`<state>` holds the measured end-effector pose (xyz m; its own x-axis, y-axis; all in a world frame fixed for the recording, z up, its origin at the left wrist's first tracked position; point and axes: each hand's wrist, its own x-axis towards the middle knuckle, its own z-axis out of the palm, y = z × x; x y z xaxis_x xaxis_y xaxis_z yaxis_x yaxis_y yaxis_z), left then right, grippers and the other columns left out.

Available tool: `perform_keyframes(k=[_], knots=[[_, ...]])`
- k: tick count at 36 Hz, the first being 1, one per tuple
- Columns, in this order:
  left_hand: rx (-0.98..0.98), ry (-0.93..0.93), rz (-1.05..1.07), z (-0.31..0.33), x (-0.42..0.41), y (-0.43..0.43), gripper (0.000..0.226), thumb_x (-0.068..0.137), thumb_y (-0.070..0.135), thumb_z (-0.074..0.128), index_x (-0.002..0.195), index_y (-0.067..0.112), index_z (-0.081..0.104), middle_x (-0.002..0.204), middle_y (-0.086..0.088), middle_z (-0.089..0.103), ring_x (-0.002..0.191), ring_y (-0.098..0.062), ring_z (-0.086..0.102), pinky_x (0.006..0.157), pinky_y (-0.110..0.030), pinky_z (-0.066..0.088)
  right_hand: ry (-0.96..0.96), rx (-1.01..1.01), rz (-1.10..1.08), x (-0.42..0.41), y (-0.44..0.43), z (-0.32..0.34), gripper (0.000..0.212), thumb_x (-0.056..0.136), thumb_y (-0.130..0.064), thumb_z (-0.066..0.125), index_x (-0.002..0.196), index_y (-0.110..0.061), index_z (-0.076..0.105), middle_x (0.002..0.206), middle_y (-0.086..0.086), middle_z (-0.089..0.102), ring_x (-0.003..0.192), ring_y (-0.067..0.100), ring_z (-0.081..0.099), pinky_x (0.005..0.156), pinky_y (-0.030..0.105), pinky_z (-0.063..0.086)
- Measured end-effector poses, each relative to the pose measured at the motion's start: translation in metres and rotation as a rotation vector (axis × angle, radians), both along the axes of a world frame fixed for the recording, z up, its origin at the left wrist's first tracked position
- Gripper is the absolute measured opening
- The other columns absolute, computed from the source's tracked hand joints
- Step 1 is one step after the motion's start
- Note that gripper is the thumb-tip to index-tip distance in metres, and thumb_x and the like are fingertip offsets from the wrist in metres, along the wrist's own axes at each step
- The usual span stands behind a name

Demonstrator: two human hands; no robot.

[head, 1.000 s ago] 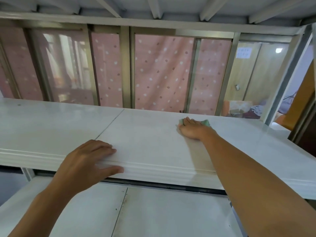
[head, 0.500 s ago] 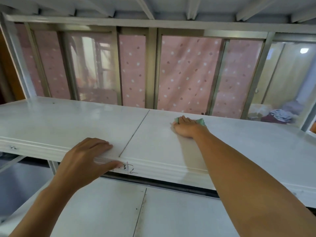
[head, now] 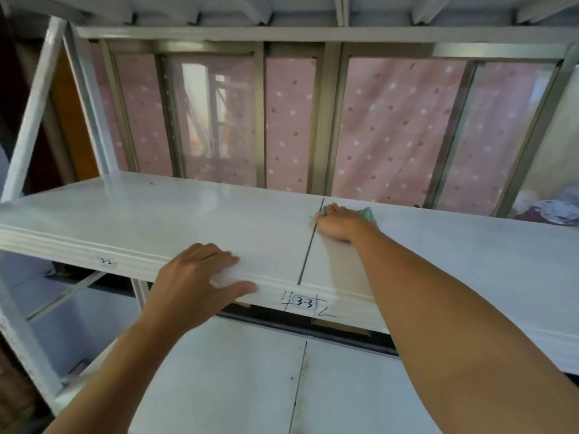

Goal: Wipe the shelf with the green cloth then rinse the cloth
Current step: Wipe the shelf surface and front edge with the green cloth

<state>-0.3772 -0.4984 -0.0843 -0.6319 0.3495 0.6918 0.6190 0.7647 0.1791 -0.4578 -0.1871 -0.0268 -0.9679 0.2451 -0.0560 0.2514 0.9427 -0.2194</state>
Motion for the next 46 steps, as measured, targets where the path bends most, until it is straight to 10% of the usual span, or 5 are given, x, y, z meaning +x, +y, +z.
perform_keyframes(k=[7, 15, 39, 46], knots=[[-0.008, -0.051, -0.017, 0.005, 0.001, -0.003, 0.063, 0.067, 0.077, 0.065, 0.102, 0.025, 0.077, 0.096, 0.014, 0.070, 0.087, -0.008, 0.064, 0.072, -0.017, 0.043, 0.015, -0.045, 0.010, -0.026, -0.040, 0.002, 0.062, 0.101, -0.039, 0.021, 0.146, -0.002, 0.042, 0.155, 0.020, 0.039, 0.138, 0.032, 0.042, 0.112, 0.044, 0.032], [0.015, 0.006, -0.088, 0.005, -0.013, -0.004, 0.071, 0.064, 0.083, 0.059, 0.093, 0.022, 0.080, 0.085, 0.012, 0.070, 0.080, -0.011, 0.064, 0.071, -0.023, 0.052, 0.004, 0.082, 0.026, -0.035, -0.062, -0.005, 0.070, 0.106, -0.048, 0.014, 0.162, -0.009, 0.001, 0.170, 0.006, -0.005, 0.157, 0.026, 0.002, 0.125, 0.043, 0.000], [-0.178, 0.163, -0.312, 0.027, -0.066, -0.053, 0.059, 0.070, 0.082, 0.055, 0.083, 0.030, 0.079, 0.080, 0.013, 0.072, 0.071, -0.012, 0.063, 0.061, -0.025, 0.051, -0.079, 0.182, -0.028, -0.090, -0.144, 0.007, 0.068, 0.102, -0.057, 0.006, 0.163, -0.026, 0.004, 0.170, -0.005, -0.003, 0.157, 0.028, 0.001, 0.118, 0.067, -0.008], [-0.121, 0.154, -0.327, 0.025, -0.089, -0.091, 0.057, 0.070, 0.080, 0.062, 0.087, 0.028, 0.079, 0.086, 0.015, 0.073, 0.076, -0.011, 0.065, 0.060, -0.028, 0.053, -0.054, 0.100, -0.099, -0.112, -0.159, 0.005, 0.070, 0.103, -0.054, 0.015, 0.162, -0.015, 0.013, 0.169, 0.008, 0.012, 0.154, 0.034, 0.016, 0.123, 0.057, 0.011]])
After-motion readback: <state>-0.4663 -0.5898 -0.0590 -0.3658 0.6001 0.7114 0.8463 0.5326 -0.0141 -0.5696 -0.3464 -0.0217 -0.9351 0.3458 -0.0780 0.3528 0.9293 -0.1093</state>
